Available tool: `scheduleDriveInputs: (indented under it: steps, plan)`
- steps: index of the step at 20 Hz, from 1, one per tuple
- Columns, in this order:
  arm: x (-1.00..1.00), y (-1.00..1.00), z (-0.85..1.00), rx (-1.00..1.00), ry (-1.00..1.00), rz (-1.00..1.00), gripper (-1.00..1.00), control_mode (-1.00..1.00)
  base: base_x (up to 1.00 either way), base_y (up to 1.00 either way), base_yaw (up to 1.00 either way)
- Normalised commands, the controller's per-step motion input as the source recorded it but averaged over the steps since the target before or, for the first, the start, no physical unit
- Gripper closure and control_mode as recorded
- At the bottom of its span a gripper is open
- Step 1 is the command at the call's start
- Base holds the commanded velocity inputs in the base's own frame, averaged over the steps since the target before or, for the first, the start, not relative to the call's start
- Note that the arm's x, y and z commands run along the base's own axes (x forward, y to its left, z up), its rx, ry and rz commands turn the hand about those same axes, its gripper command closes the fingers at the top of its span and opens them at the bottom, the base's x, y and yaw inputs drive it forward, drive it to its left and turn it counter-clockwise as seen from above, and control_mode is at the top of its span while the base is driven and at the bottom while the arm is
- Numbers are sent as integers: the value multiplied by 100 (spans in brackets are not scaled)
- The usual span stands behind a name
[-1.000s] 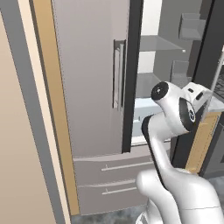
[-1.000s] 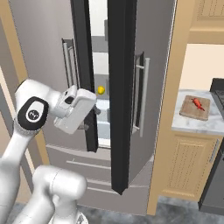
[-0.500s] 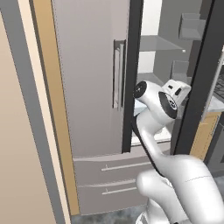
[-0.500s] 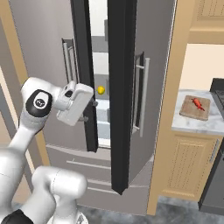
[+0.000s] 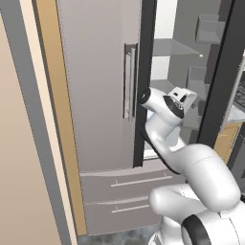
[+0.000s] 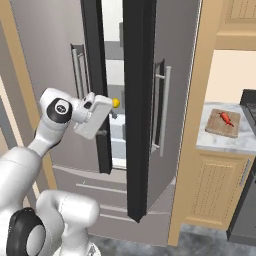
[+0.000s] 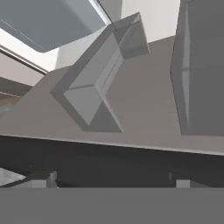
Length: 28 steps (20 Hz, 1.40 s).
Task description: Retrieve a lemon from the fridge and place it on the cutting board with the fish.
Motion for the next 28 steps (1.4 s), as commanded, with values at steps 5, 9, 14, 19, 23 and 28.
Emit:
scheduleDriveInputs:
  steps: [5, 9, 14, 19, 23, 28]
  plan:
    - [1, -15, -22, 0, 1, -4, -100, -100, 0, 0, 0]
    - [16, 0, -35, -1, 0, -3, -100, -100, 0, 0, 0]
    - [34, 0, -23, 0, 0, 0, -100, -100, 0, 0, 0]
    - [31, 2, -4, 0, 0, 0, -100, -100, 0, 0, 0]
    - [41, 1, -2, 0, 0, 0, -100, -100, 0, 0, 0]
    - [33, 0, -18, 0, 0, -1, -100, -100, 0, 0, 0]
